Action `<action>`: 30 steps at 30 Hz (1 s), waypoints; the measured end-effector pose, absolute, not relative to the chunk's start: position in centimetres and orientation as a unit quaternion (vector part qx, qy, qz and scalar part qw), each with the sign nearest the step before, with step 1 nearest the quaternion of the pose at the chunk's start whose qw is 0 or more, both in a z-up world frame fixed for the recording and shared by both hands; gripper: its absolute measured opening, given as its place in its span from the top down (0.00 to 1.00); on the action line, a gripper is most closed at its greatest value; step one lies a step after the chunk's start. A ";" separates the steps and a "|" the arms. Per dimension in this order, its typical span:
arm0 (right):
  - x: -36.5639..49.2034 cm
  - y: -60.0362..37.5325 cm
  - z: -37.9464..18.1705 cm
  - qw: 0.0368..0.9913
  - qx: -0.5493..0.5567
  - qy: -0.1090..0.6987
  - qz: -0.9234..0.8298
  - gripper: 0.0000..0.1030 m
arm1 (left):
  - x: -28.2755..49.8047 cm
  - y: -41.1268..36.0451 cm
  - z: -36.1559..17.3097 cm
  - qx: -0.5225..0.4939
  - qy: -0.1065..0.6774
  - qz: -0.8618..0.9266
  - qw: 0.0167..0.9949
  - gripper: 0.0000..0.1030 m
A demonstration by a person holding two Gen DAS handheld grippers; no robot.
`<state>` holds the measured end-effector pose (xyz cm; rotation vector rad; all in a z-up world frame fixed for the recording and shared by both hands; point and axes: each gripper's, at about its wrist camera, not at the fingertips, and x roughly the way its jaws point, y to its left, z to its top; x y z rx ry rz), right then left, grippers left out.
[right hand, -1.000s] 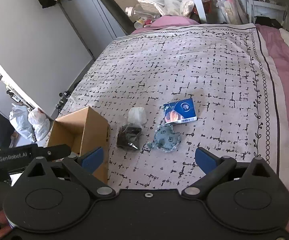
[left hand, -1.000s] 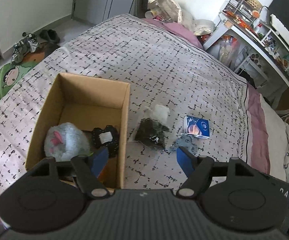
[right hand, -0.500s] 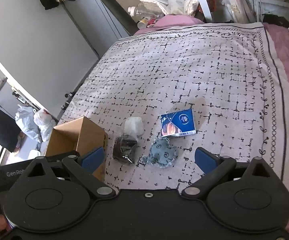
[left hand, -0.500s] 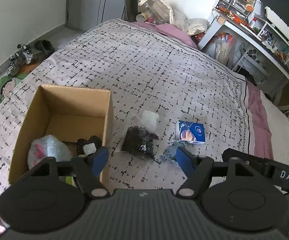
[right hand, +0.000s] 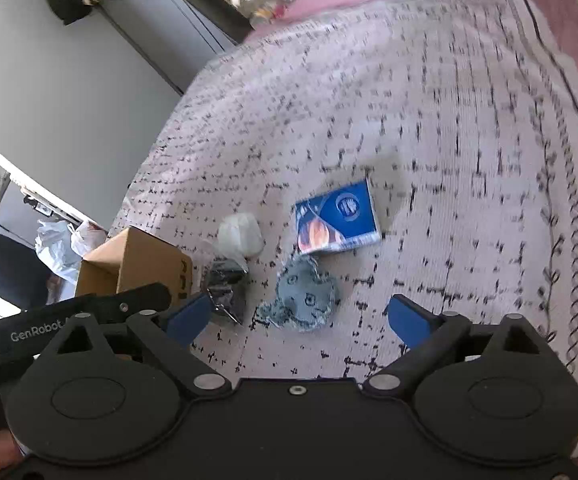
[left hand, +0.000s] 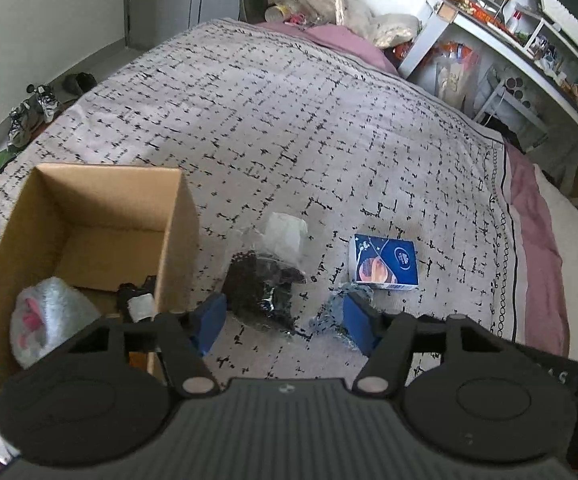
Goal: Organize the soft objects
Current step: 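Grasp the grey-blue plush with the right gripper while the left gripper grasps the black mesh bag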
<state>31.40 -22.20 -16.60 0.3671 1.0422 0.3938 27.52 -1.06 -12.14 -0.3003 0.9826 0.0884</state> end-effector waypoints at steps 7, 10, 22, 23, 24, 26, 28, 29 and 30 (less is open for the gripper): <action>32.7 -21.7 -18.5 0.814 0.184 0.515 0.194 0.24 | 29.6 -1.7 -14.2 -0.143 0.489 0.044 0.860 0.51; 33.2 -21.5 -19.1 0.812 0.184 0.519 0.194 0.27 | 30.4 -2.0 -15.1 -0.139 0.497 0.047 0.855 0.52; 34.5 -21.2 -21.0 0.807 0.178 0.528 0.195 0.39 | 32.8 -2.6 -18.4 -0.112 0.525 0.063 0.841 0.52; 34.6 -21.2 -21.1 0.807 0.178 0.528 0.197 0.39 | 32.8 -2.6 -18.6 -0.106 0.526 0.067 0.841 0.52; 34.6 -21.1 -21.1 0.807 0.176 0.527 0.199 0.39 | 32.9 -2.6 -18.8 -0.103 0.526 0.070 0.841 0.52; 34.7 -21.0 -21.3 0.808 0.171 0.527 0.201 0.39 | 33.0 -2.5 -19.1 -0.104 0.527 0.071 0.841 0.57; 34.8 -20.8 -21.4 0.807 0.168 0.528 0.205 0.39 | 33.2 -2.4 -19.3 -0.099 0.528 0.076 0.840 0.63; 34.9 -20.6 -21.4 0.806 0.164 0.529 0.208 0.40 | 33.2 -2.2 -19.3 -0.102 0.527 0.078 0.840 0.68; 34.9 -20.4 -21.5 0.807 0.160 0.529 0.209 0.40 | 33.2 -2.1 -19.2 -0.105 0.526 0.078 0.840 0.68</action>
